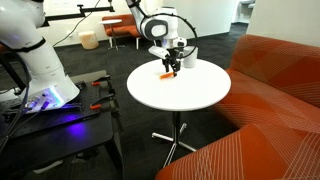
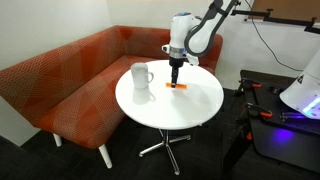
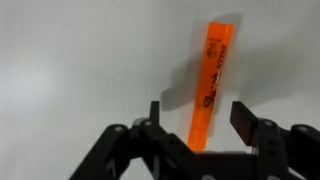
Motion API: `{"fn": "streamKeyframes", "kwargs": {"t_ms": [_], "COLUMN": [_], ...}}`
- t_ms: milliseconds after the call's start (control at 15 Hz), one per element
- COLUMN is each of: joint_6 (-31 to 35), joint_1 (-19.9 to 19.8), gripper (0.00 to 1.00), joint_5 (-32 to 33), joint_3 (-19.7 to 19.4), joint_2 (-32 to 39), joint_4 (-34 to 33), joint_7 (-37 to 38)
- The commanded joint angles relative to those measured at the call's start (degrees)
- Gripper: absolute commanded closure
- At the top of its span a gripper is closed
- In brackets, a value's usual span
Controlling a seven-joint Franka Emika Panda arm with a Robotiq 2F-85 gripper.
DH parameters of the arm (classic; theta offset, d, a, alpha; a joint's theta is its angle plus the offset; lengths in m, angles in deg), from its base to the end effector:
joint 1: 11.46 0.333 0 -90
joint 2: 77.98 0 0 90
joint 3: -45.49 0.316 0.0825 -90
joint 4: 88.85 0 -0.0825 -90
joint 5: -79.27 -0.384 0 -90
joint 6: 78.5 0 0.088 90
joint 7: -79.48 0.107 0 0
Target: Put the orange marker inside the white mug
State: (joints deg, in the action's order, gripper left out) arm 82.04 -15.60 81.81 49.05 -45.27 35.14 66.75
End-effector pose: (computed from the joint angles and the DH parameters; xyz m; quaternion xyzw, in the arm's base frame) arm 0.5630 -0.0025 0.1340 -0.9920 -0.1208 -0.0351 0.0045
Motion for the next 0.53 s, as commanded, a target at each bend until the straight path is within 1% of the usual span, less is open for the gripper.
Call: {"fn": "streamKeyframes", "kwargs": {"t_ms": [0,133,333,400,467], "joint_6": [-2.38,-2.36,-2.38,-2.39,-2.39], "joint_1": [-0.16,-0.11,0.03,0.02,0.06], "gripper": [0.56,0.69,0.93,0.99,0.98], "joint_5": [-0.68,-0.64,-0.52,-0.51,-0.48], "joint_3": [0.06,-0.02,-0.23,-0.24,-0.32], "joint_2": [0.67,0.73,0.65,0.65,0.67], "joint_4": [-2.02,-2.15,-2.21,-2.24,-2.32], "joint_7": [1.24,1.35,1.55,1.55,1.67]}}
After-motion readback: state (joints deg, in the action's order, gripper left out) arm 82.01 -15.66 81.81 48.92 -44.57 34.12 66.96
